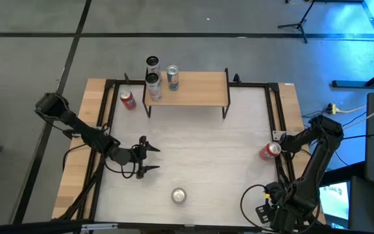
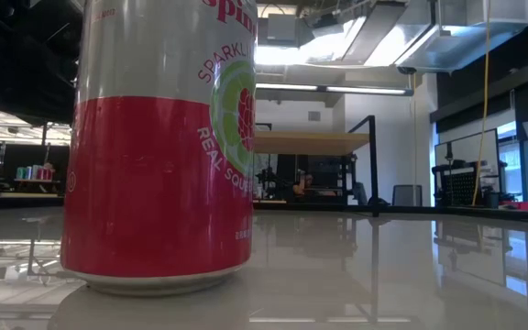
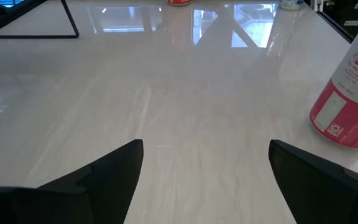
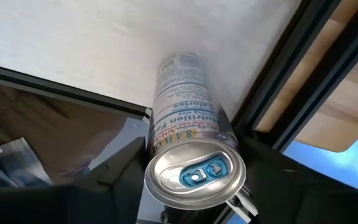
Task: Place canned beverage on shelf
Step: Put the blue soda can on the shelf
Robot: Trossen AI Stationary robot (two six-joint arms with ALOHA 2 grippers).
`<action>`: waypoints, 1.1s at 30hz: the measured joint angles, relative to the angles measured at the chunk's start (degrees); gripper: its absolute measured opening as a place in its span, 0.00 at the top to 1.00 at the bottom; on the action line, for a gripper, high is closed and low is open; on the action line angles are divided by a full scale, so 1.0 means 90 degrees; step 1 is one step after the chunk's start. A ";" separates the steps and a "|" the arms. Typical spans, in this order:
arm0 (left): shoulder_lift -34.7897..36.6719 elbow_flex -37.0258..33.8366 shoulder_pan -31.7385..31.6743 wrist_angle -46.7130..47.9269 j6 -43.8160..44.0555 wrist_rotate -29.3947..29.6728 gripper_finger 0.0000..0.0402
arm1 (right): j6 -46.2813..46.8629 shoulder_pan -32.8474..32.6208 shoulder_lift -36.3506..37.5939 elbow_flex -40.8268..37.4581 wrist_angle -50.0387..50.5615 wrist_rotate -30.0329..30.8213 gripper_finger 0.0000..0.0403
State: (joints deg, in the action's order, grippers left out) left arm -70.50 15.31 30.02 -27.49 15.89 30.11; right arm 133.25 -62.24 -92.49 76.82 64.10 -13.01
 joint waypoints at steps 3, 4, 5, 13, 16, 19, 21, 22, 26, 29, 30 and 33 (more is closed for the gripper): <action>0.0000 0.0000 0.0000 0.0000 -0.0001 0.0000 0.16 | 0.0000 0.0000 0.0000 0.0002 0.0007 -0.0001 0.48; 0.0000 0.0000 0.0002 0.0002 -0.0001 0.0000 0.16 | 0.0000 0.0000 0.0000 0.0002 0.0018 0.0001 0.48; 0.0000 0.0000 0.0000 0.0002 -0.0001 0.0000 0.16 | -0.0002 0.0000 0.0002 0.0004 0.0034 0.0010 0.48; 0.0000 0.0000 0.0001 0.0002 -0.0001 0.0001 0.16 | -0.0005 -0.0005 0.0010 0.0020 0.0296 0.0430 0.43; 0.0000 0.0000 0.0001 0.0002 0.0000 0.0001 0.16 | -0.0005 0.0002 0.0024 0.0020 0.0593 0.0729 0.44; 0.0000 0.0000 0.0000 0.0002 0.0000 0.0000 0.16 | -0.0008 0.0033 0.0032 0.0010 0.0725 0.0934 0.44; 0.0000 0.0000 0.0000 0.0002 -0.0001 0.0000 0.16 | -0.0007 0.0099 0.0021 -0.0007 0.0684 0.0958 0.44; 0.0000 0.0000 0.0001 0.0001 -0.0001 0.0002 0.16 | -0.0006 0.0100 0.0001 -0.0015 0.0653 0.0930 0.44; 0.0000 0.0000 0.0000 0.0004 -0.0001 0.0000 0.16 | -0.0007 0.0097 0.0010 -0.0016 0.0656 0.0873 0.45; 0.0000 0.0000 0.0000 0.0007 -0.0001 0.0000 0.16 | -0.0009 0.0085 0.0010 -0.0015 0.0837 0.0897 0.46; 0.0000 0.0000 0.0000 0.0007 -0.0001 0.0000 0.16 | -0.0012 0.0085 0.0010 -0.0015 0.0909 0.0942 0.46; 0.0000 0.0000 0.0001 0.0007 -0.0001 0.0000 0.16 | -0.0101 0.0085 0.0010 -0.0015 0.1010 0.1129 0.46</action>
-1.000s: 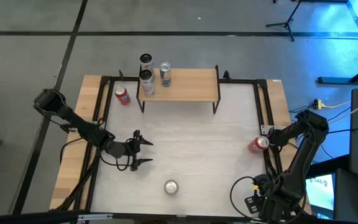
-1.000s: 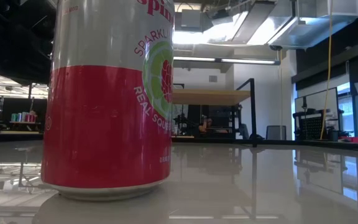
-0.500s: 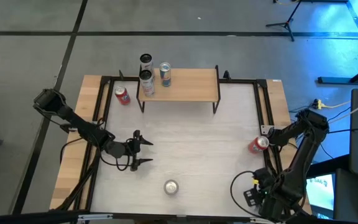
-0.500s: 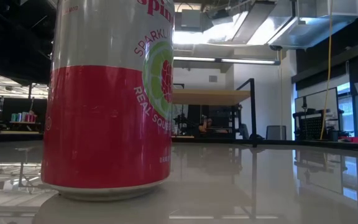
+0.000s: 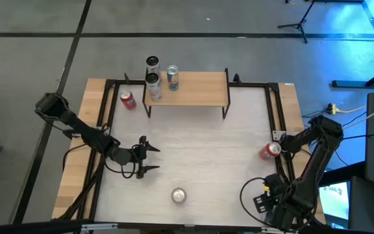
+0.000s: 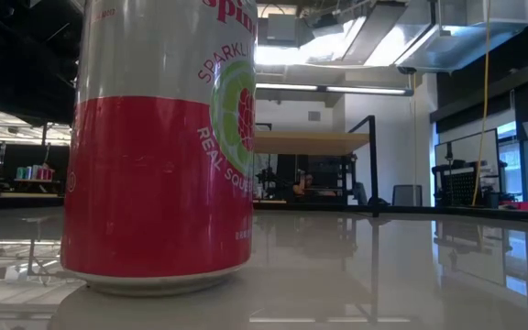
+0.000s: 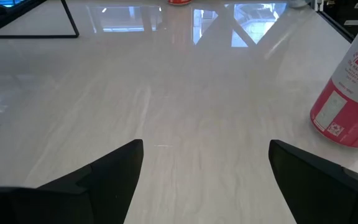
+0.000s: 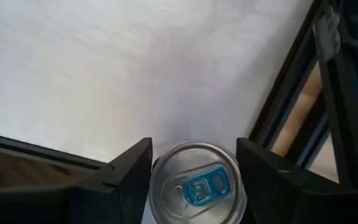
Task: Place canned beverage on shelf
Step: Put the blue soda can on the shelf
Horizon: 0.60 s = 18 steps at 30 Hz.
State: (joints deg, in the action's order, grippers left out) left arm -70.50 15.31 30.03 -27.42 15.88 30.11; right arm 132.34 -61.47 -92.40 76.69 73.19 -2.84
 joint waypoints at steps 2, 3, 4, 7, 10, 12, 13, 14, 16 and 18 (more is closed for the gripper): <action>0.0000 0.0000 -0.0001 0.0000 0.0000 0.0000 0.16 | -0.0093 0.0000 0.0000 0.0000 0.0094 0.0172 0.46; 0.0000 0.0000 -0.0001 0.0000 0.0000 0.0000 0.16 | -0.0111 0.0000 0.0000 0.0000 0.0158 0.0291 0.46; 0.0000 0.0000 0.0000 0.0000 0.0000 0.0000 0.16 | -0.0117 0.0000 0.0000 0.0002 0.0221 0.0391 0.46; 0.0001 0.0000 0.0000 0.0002 -0.0002 0.0000 0.16 | -0.0220 0.0000 0.0005 0.0002 0.0427 0.0630 0.46; 0.0002 0.0000 0.0001 0.0005 0.0000 0.0000 0.16 | -0.0203 0.0007 0.0005 0.0002 0.0671 0.0813 0.46; 0.0002 0.0000 0.0001 0.0005 0.0000 -0.0002 0.16 | -0.0077 0.0051 0.0012 0.0005 0.0597 0.0780 0.46; 0.0001 0.0000 0.0000 0.0005 0.0000 -0.0002 0.16 | -0.0060 0.0056 0.0012 0.0005 0.0453 0.0692 0.45; 0.0002 0.0000 0.0001 0.0012 0.0002 -0.0002 0.16 | -0.0047 0.0056 0.0021 0.0005 0.0213 0.0622 0.44; 0.0002 0.0000 -0.0001 0.0071 0.0002 -0.0003 0.16 | -0.0045 0.0056 0.0025 0.0010 -0.0321 0.0587 0.40; 0.0002 -0.0002 0.0001 0.0133 0.0007 -0.0002 0.16 | -0.0038 0.0056 -0.0004 0.0010 -0.0728 0.0691 0.34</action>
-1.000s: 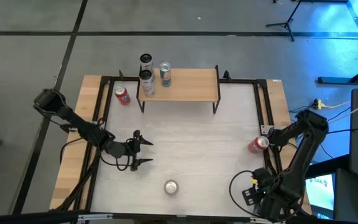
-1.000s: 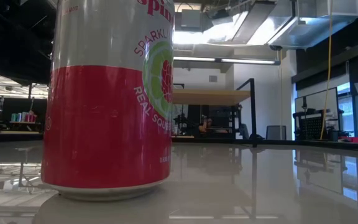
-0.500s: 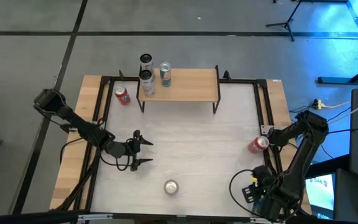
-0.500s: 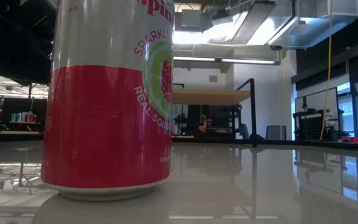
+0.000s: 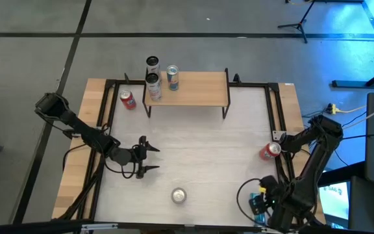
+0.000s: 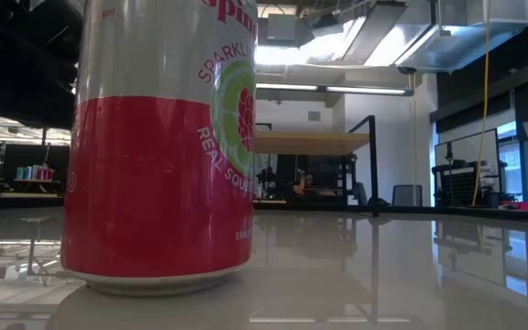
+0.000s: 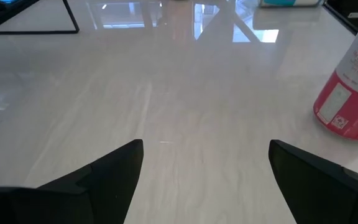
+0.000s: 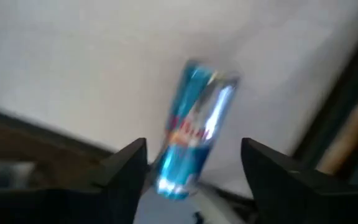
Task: Place canned beverage on shelf
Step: Put the blue soda can on the shelf
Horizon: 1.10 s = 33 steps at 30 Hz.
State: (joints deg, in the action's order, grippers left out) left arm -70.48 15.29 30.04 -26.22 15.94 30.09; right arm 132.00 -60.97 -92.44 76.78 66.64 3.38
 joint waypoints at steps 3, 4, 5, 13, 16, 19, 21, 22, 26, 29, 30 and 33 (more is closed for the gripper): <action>0.0000 0.0000 0.0000 0.0007 0.0027 -0.0001 0.16 | -0.0031 0.0053 -0.0211 0.0007 -0.0273 -0.0039 0.25; 0.0000 0.0000 0.0000 0.0008 0.0027 0.0000 0.16 | -0.0037 0.0085 -0.0312 0.0004 -0.0297 -0.0106 0.22; 0.0000 0.0000 -0.0001 0.0008 0.0028 0.0000 0.16 | -0.0044 0.0114 -0.0412 0.0004 -0.0305 -0.0138 0.20; 0.0000 0.0000 -0.0001 0.0005 0.0034 0.0024 0.16 | -0.0808 0.0599 -0.1228 0.0002 -0.0695 -0.0461 0.12; 0.0000 0.0000 -0.0002 0.0005 0.0037 0.0041 0.16 | -0.1408 0.0900 -0.1551 0.0002 -0.0989 -0.0520 0.14; 0.0000 0.0000 -0.0002 0.0006 0.0037 0.0044 0.16 | -0.1898 0.1196 -0.1872 0.0002 -0.1080 -0.0948 0.15; -0.0002 0.0000 -0.0002 0.0005 0.0037 0.0043 0.16 | -0.2243 0.1375 -0.2057 0.0002 -0.1069 -0.1249 0.16; 0.0000 0.0000 -0.0002 0.0005 0.0037 0.0041 0.16 | -0.2404 0.1443 -0.2140 0.0002 -0.1056 -0.1376 0.17; 0.0000 0.0000 -0.0002 0.0005 0.0037 0.0043 0.16 | -0.3065 0.1662 -0.2333 0.0007 -0.1071 -0.1536 0.24; 0.0000 0.0000 -0.0002 0.0004 0.0037 0.0045 0.16 | -0.3306 0.1736 -0.2337 0.0013 -0.1081 -0.1400 0.35; 0.0000 0.0000 -0.0002 -0.0001 0.0044 0.0046 0.16 | -0.3378 0.1736 -0.2337 0.0040 -0.1068 -0.1378 0.39; 0.0000 0.0000 -0.0002 -0.0047 0.0198 0.0049 0.16 | -0.3713 0.1741 -0.2358 0.0254 -0.0871 -0.1100 0.46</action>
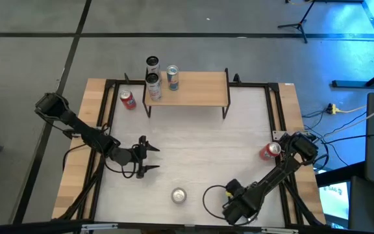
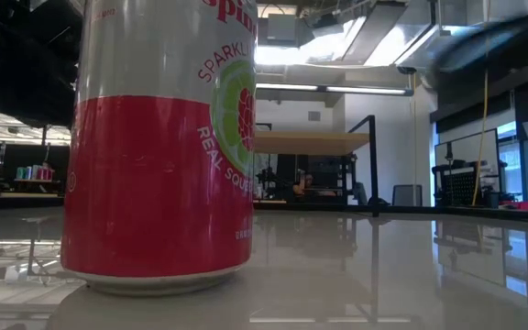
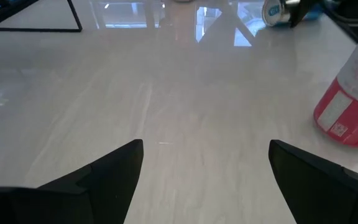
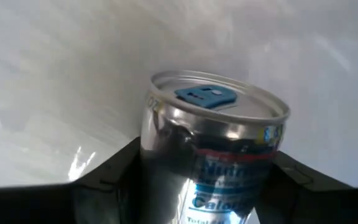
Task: Place canned beverage on shelf
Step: Put the blue soda can on the shelf
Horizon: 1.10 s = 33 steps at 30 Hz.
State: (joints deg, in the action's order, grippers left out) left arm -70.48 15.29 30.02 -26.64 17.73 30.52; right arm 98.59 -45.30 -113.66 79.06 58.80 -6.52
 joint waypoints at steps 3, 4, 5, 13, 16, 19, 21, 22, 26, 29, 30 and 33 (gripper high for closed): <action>0.0000 0.0000 0.0000 -0.0192 0.0023 0.0002 0.16 | -0.0387 0.0008 0.0015 0.0337 0.0324 0.0590 0.46; 0.0000 0.0000 0.0000 -0.0335 0.0016 0.0002 0.16 | -0.0551 0.0010 0.0033 0.0467 0.0456 0.0850 0.46; 0.0000 0.0000 0.0000 -0.0446 -0.0012 0.0005 0.16 | -0.0756 0.0035 0.0052 0.0615 0.0622 0.1189 0.46; 0.0000 0.0000 0.0000 -0.0401 -0.0233 0.0007 0.16 | -0.2495 0.0568 0.0502 0.0716 0.1050 0.4401 0.46; 0.0000 0.0000 -0.0001 -0.0381 -0.0383 0.0019 0.16 | -0.3412 0.0994 0.0694 0.0318 0.0776 0.5171 0.46; 0.0000 0.0000 -0.0074 -0.0448 -0.0640 0.0035 0.16 | -0.4262 0.1531 0.0957 -0.0241 0.0284 0.5873 0.46; 0.0000 0.0000 -0.0151 -0.0530 -0.0756 0.0038 0.16 | -0.4792 0.1903 0.1206 -0.0651 -0.0290 0.6290 0.46; 0.0000 0.0000 -0.0195 -0.0550 -0.0833 0.0036 0.16 | -0.5134 0.2068 0.1356 -0.0874 -0.0721 0.6462 0.46; 0.0000 0.0000 -0.0402 -0.0612 -0.1133 0.0039 0.16 | -0.7225 0.2711 0.2034 -0.2126 -0.3818 0.6130 0.46; 0.0000 0.0000 -0.0583 -0.0709 -0.1295 0.0032 0.16 | -0.8815 0.3242 0.2288 -0.3246 -0.6745 0.4582 0.46; 0.0000 0.0000 -0.0648 -0.0710 -0.1322 0.0035 0.16 | -0.9185 0.3428 0.2301 -0.3565 -0.7706 0.4008 0.46; 0.0000 0.0000 -0.0790 -0.0715 -0.1322 0.0025 0.16 | -0.9846 0.3905 0.2263 -0.4223 -0.9923 0.2690 0.46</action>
State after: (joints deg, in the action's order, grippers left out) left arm -70.48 15.29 22.91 -33.08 5.82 30.75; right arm 9.98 -10.16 -93.29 41.06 -30.51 17.69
